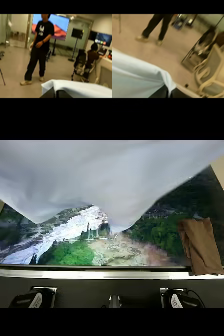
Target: Fold the shirts.
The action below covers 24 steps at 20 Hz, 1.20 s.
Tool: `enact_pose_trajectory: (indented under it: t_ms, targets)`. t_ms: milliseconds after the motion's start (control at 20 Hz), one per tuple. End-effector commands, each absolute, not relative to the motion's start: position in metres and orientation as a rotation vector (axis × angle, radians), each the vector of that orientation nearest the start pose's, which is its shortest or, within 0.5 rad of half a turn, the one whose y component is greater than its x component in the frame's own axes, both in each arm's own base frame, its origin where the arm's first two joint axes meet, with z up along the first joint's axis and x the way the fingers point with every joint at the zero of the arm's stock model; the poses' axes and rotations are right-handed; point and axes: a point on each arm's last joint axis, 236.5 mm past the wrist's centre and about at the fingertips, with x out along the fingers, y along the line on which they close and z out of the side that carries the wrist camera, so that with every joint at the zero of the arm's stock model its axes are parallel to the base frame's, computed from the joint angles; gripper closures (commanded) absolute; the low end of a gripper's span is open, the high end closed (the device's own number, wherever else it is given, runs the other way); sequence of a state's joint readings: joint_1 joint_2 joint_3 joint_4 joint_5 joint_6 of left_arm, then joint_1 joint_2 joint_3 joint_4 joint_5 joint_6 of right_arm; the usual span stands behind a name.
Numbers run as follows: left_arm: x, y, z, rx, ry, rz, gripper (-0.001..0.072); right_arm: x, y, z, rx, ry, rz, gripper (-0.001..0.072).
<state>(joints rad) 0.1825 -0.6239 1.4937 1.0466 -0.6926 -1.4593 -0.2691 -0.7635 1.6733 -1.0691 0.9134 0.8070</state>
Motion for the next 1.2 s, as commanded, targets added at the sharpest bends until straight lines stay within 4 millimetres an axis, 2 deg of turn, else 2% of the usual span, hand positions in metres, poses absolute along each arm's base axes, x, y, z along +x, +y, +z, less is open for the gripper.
enact_pose_trajectory:
  t_ms: [0, 100, 200, 300, 400, 500, 700, 750, 850, 950, 1050, 1150]
  targets:
    - [0.209, -0.029, 0.545, -0.225, -0.341, -0.153, 0.0679, 0.224, 0.019, 0.568, -0.488, -0.337, 0.000, 0.0685]
    - [0.204, -0.022, 0.544, -0.182, -0.343, -0.110, 0.0679, 0.220, 0.014, 0.579, -0.487, -0.382, -0.030, 0.0685]
    - [0.212, -0.023, 0.531, -0.179, -0.287, -0.110, 0.0679, 0.223, 0.008, 0.589, -0.475, -0.423, -0.056, 0.0686]
    - [0.235, -0.026, 0.492, -0.213, -0.127, -0.126, 0.0679, 0.244, 0.002, 0.579, -0.466, -0.379, -0.049, 0.0686]
    - [0.264, -0.025, 0.439, -0.235, 0.061, -0.131, 0.0679, 0.286, -0.008, 0.544, -0.471, -0.236, -0.018, 0.0686]
    - [0.296, -0.022, 0.374, -0.276, 0.250, -0.130, 0.0678, 0.343, -0.022, 0.480, -0.466, -0.008, 0.042, 0.0685]
    - [0.366, -0.022, 0.213, -0.386, 0.578, -0.112, 0.0678, 0.456, -0.043, 0.320, -0.332, 0.421, 0.202, 0.0686]
    - [0.385, -0.022, 0.180, -0.400, 0.609, -0.099, 0.0678, 0.484, -0.049, 0.279, -0.269, 0.497, 0.223, 0.0686]
    - [0.419, -0.015, 0.124, -0.428, 0.673, -0.056, 0.0678, 0.524, -0.052, 0.202, -0.131, 0.624, 0.266, 0.0685]
    - [0.439, -0.011, 0.070, -0.492, 0.792, -0.010, 0.0678, 0.546, -0.042, 0.137, 0.042, 0.734, 0.319, 0.0685]
    - [0.448, -0.014, 0.025, -0.531, 0.905, 0.002, 0.0677, 0.557, -0.034, 0.088, 0.145, 0.813, 0.360, 0.0684]
    - [0.451, -0.028, -0.005, -0.613, 0.977, -0.007, 0.0677, 0.559, -0.031, 0.047, 0.186, 0.890, 0.381, 0.0684]
